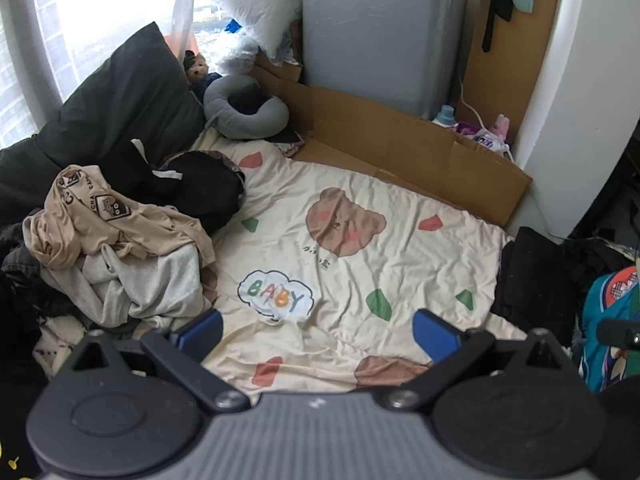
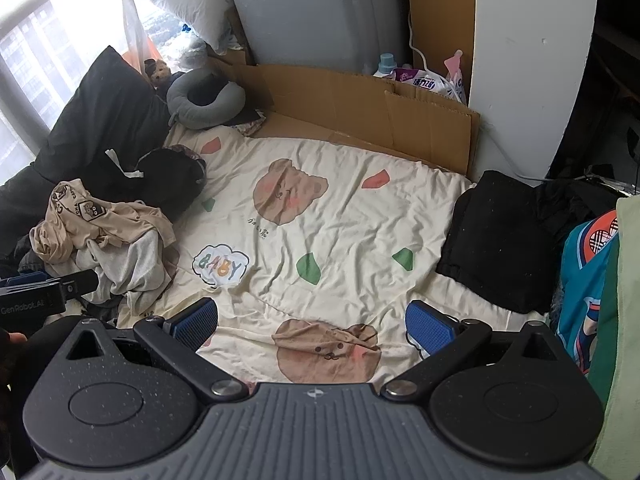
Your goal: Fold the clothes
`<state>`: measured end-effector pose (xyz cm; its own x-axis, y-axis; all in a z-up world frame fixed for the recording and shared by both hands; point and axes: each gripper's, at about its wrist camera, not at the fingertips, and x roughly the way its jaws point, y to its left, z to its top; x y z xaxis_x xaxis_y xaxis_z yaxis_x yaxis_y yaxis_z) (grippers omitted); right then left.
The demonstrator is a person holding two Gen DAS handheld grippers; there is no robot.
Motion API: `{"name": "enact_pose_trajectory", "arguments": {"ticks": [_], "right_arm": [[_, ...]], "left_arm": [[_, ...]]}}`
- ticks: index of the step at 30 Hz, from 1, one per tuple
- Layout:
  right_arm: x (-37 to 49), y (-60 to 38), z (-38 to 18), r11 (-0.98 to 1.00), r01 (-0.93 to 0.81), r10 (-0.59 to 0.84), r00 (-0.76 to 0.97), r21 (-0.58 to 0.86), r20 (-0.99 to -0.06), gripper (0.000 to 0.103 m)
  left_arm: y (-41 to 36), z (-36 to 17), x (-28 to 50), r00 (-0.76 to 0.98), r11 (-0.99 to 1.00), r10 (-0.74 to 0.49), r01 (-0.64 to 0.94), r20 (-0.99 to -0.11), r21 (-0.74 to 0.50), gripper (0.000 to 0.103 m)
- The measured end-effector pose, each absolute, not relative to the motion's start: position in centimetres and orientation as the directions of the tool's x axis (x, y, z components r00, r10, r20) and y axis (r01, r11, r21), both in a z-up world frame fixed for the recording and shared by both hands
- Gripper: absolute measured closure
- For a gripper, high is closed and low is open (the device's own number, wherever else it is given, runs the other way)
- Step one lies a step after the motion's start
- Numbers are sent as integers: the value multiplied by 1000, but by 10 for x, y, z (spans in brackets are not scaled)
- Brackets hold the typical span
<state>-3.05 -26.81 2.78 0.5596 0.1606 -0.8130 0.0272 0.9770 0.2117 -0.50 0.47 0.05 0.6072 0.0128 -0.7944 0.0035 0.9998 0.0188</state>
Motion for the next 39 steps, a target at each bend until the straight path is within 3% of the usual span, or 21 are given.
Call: {"name": "enact_pose_trajectory", "arguments": {"ticks": [19, 39], "right_arm": [[-29, -271, 28, 977, 28, 160, 560, 212, -813, 0], [-29, -266, 37, 987, 32, 114, 556, 158, -823, 0]], "left_arm": [[1, 2, -8, 620, 999, 27, 13, -784, 44, 1], [26, 17, -8, 615, 1000, -24, 19, -788, -15, 1]]}}
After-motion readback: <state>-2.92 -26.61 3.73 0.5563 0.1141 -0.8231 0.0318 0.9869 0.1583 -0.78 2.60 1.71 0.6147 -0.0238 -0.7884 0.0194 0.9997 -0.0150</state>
